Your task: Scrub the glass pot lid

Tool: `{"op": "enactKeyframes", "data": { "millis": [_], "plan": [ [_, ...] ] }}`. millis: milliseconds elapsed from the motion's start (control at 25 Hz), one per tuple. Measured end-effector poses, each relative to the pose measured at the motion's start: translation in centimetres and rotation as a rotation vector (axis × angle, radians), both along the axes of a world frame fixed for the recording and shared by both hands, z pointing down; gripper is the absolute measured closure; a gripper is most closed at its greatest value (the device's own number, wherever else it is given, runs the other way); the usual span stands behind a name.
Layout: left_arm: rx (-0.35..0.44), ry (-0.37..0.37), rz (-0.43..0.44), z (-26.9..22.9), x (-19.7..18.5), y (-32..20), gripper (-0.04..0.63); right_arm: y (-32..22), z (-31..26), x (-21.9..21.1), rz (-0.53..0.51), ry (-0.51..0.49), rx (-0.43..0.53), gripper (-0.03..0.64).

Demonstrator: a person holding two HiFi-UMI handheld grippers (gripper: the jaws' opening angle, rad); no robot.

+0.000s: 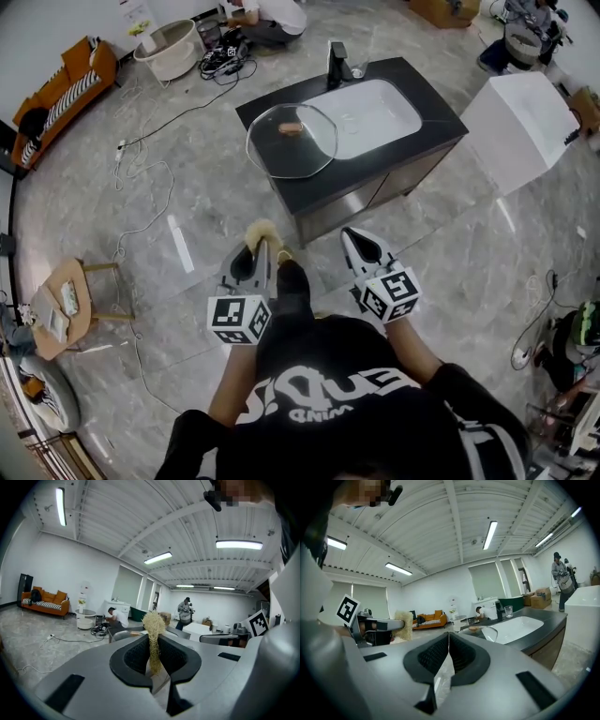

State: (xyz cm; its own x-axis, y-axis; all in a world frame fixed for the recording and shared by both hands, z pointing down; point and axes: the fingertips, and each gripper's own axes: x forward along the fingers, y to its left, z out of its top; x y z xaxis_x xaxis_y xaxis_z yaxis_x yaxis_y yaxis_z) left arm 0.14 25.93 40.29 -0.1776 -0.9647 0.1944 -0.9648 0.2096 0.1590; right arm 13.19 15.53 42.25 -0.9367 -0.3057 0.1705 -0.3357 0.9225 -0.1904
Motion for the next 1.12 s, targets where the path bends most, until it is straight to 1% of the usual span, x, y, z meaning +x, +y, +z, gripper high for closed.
{"op": "enactKeyframes", "data": {
  "millis": [280,600,840,1000,1040,1080,1120],
  "plan": [
    [-0.003,0.026,0.024,0.4,-5.2,-6.7,0.548,-5.6,-0.1,-5.4,-0.017,0.016,0.001,0.603],
    [-0.030,0.038,0.072,0.2,-11.9,-13.9,0.548,-12.0,-1.3,-12.5,-0.023,0.027,0.011,0.603],
    [-0.029,0.039,0.093,-0.1,-17.2,-18.0,0.548,-15.4,-1.5,-17.7,-0.032,0.031,0.009,0.603],
    [-0.033,0.042,0.127,0.0,-19.6,-20.0,0.548,-16.8,-2.0,-20.3,-0.055,0.019,0.015,0.601],
    [-0.035,0.043,0.137,0.1,-19.9,-20.4,0.548,-17.0,-2.2,-20.8,-0.060,0.016,0.011,0.582],
    [-0.036,0.045,0.146,0.0,-20.2,-20.8,0.548,-17.2,-2.2,-21.1,-0.067,0.016,0.008,0.520],
    [-0.037,0.047,0.152,0.0,-20.3,-21.2,0.548,-17.3,-2.2,-21.3,-0.078,0.018,0.005,0.478]
  ]
}}
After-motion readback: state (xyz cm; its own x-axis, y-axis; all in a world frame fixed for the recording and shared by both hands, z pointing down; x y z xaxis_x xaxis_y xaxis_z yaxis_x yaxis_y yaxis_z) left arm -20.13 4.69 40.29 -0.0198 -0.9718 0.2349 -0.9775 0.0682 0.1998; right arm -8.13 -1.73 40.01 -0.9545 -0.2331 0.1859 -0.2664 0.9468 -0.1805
